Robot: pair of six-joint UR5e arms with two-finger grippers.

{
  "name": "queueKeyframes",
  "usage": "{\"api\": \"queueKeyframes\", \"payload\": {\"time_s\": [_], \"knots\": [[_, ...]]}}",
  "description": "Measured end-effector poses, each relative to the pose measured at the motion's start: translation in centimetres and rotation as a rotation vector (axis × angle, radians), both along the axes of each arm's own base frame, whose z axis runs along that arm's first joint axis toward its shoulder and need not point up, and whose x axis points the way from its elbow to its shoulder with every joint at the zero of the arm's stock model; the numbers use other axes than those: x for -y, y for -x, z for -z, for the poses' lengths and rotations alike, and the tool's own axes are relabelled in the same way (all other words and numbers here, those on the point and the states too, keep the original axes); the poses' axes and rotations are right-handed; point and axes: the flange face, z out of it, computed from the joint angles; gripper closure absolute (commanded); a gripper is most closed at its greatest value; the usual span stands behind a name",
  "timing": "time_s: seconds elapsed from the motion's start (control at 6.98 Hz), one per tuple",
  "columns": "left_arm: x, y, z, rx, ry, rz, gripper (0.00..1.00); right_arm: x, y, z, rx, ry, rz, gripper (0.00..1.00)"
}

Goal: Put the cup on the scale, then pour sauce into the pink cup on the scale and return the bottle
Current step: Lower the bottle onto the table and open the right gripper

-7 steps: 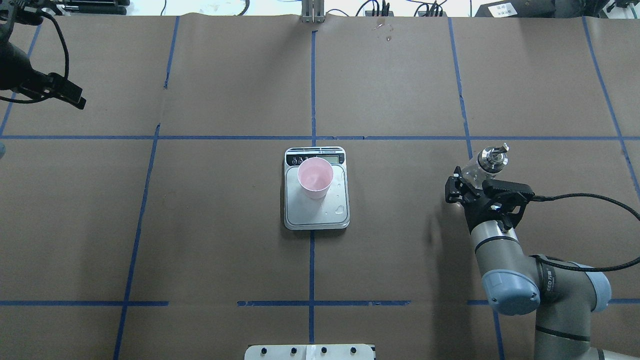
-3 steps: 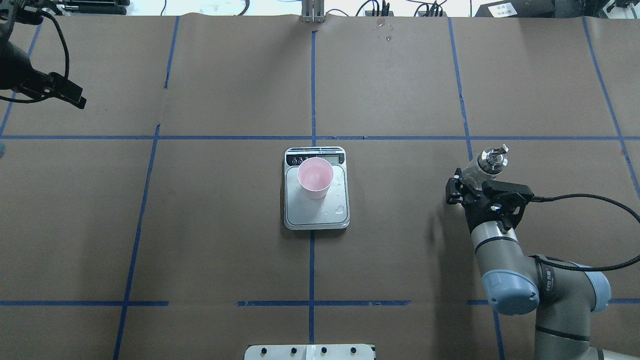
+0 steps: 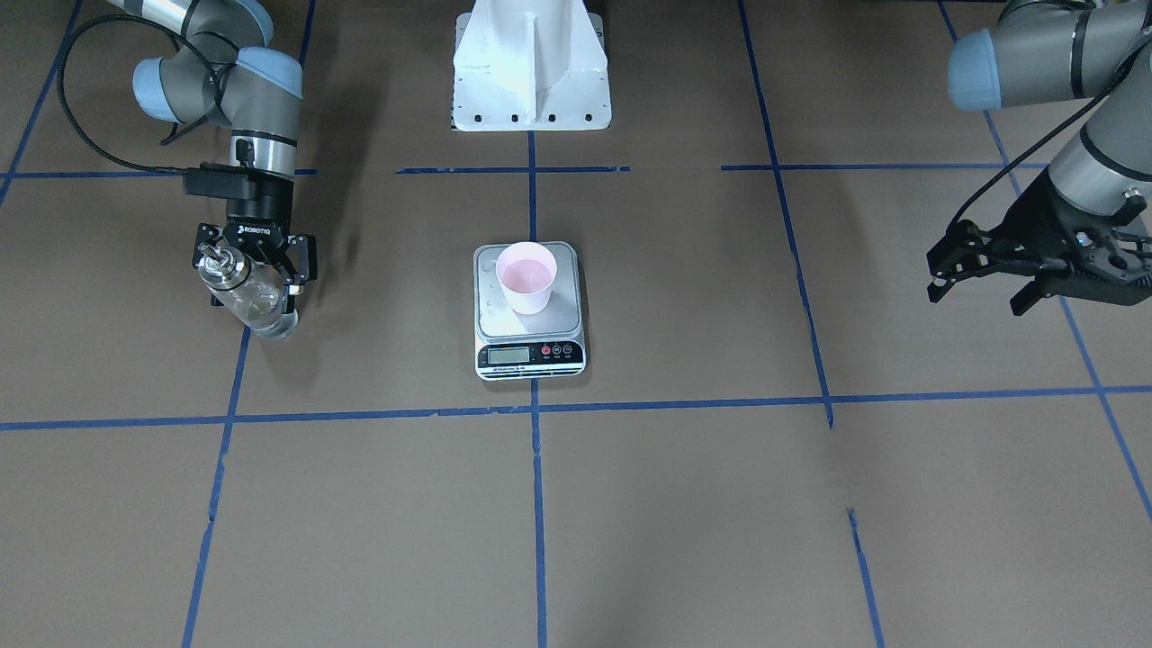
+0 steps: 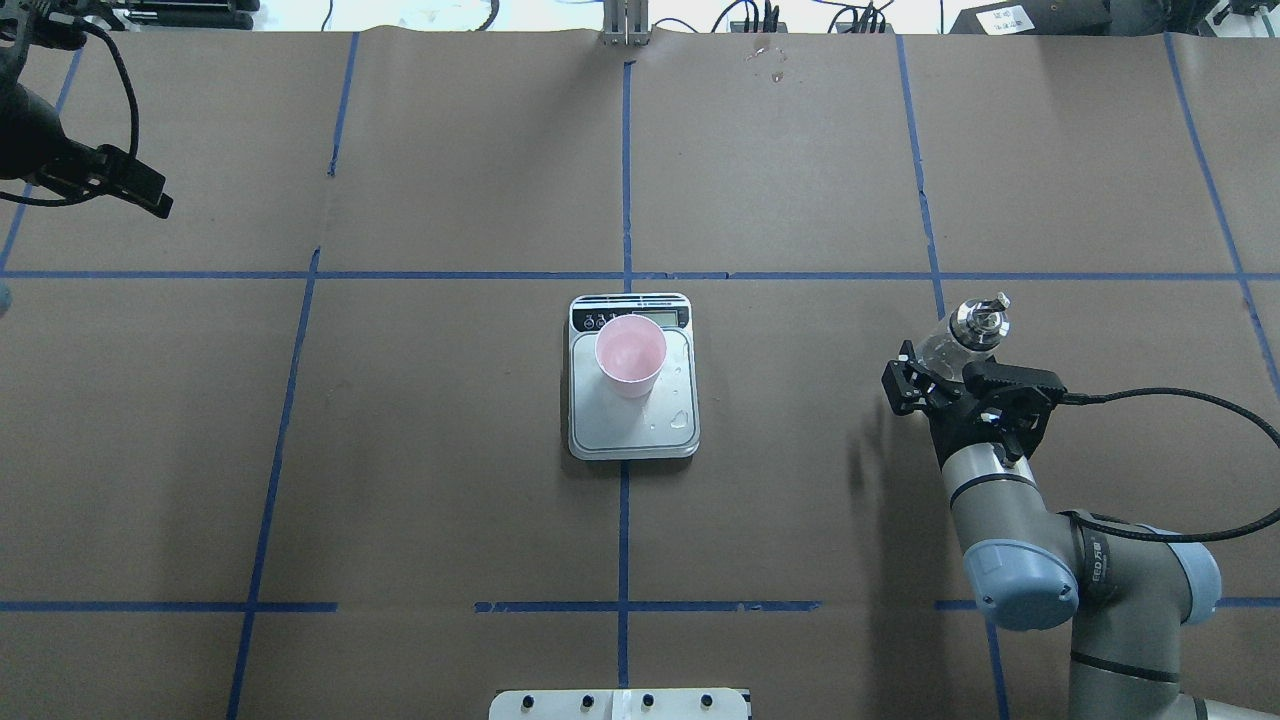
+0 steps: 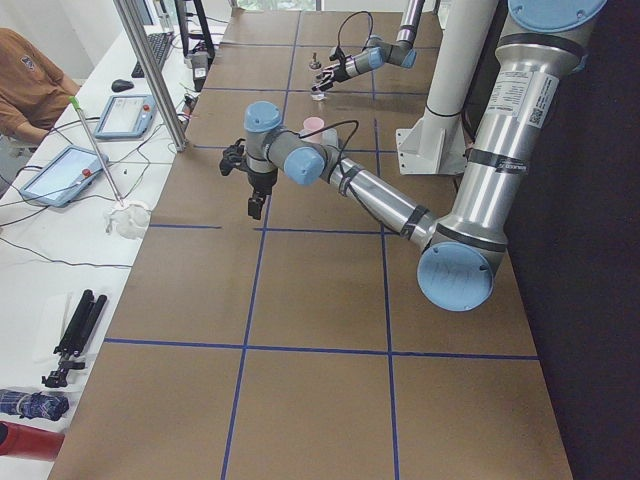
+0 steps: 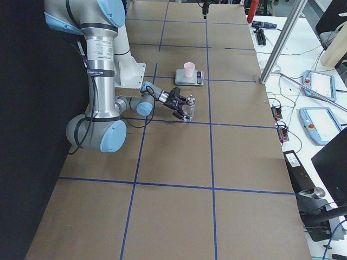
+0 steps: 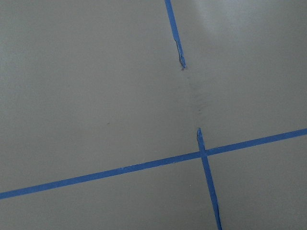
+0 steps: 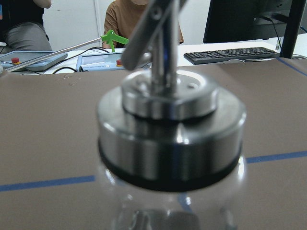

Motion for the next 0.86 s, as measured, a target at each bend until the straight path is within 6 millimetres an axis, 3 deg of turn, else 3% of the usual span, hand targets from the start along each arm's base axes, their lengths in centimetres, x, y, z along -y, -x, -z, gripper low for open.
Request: {"api": "queueKeyframes", "payload": {"time_s": [0.43, 0.86], "knots": [[0.0, 0.0, 0.0, 0.000, 0.002, 0.001, 0.00, -0.8, -0.7, 0.4, 0.008, -0.015, -0.001, 0.00], [-0.2, 0.1, 0.5, -0.013, 0.023, 0.029, 0.00, -3.3, -2.0, 1.8, 0.039, -0.022, 0.040, 0.00]]}}
